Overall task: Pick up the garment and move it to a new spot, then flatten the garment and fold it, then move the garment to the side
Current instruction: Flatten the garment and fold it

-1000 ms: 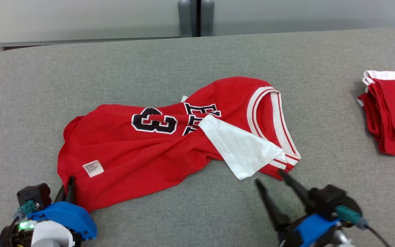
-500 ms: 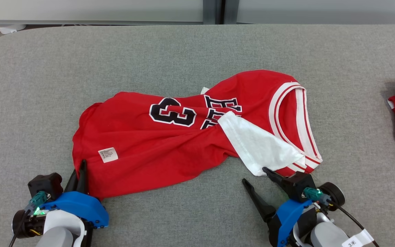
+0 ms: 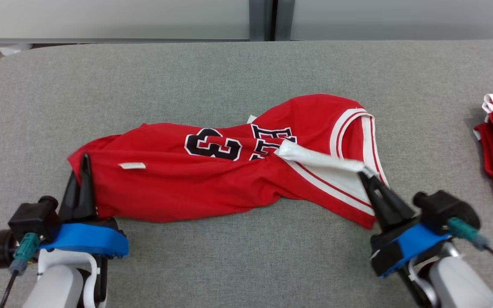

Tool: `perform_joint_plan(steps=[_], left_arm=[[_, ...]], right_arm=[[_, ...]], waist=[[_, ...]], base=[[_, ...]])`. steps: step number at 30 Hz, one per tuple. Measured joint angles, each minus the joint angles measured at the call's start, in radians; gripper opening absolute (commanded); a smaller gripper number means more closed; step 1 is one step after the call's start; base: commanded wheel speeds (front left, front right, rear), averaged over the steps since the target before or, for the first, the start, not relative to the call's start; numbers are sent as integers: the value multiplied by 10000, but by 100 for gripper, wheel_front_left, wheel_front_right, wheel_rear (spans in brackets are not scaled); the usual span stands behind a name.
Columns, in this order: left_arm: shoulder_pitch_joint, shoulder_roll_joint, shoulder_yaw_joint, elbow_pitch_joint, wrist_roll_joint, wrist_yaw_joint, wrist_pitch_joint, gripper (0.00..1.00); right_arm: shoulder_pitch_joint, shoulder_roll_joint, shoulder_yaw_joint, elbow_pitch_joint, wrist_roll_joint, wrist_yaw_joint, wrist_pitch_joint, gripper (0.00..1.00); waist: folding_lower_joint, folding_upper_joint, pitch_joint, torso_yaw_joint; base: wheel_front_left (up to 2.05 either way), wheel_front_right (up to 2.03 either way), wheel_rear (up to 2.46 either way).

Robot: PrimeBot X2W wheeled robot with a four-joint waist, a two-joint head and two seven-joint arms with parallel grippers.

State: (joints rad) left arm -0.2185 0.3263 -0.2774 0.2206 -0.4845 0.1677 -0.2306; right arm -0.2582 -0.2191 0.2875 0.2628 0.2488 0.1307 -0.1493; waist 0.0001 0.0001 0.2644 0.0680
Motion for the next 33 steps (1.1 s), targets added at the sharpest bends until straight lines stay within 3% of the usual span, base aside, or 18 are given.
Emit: perform_joint_plan(steps=[9,18,25,33], left_arm=[[-9,945,326,-3160,640,606,437,0],[-1576,1875,646,-5708,1166,516,1120,0],[-3196,2192,746,-6397,1271,341,1858,0],[-4567,1645,301,-4997,554,-228,2057,0]], right_arm=[[-2,-389,-2842,-3394,-500,0,96,0],[-1750,-1310,-4615,-5887,-667,2,1154,0],[-3599,-2151,-5193,-6151,-88,2,1787,0],[-5444,-2571,-4493,-4395,596,2,1952,0]], waist=[[-1,0,-532,-233],[-2,-1,-1286,-448],[-2,-1,-1328,-669],[0,0,-713,-846]], base=[[0,0,0],[0,0,0],[0,0,0],[0,0,0]])
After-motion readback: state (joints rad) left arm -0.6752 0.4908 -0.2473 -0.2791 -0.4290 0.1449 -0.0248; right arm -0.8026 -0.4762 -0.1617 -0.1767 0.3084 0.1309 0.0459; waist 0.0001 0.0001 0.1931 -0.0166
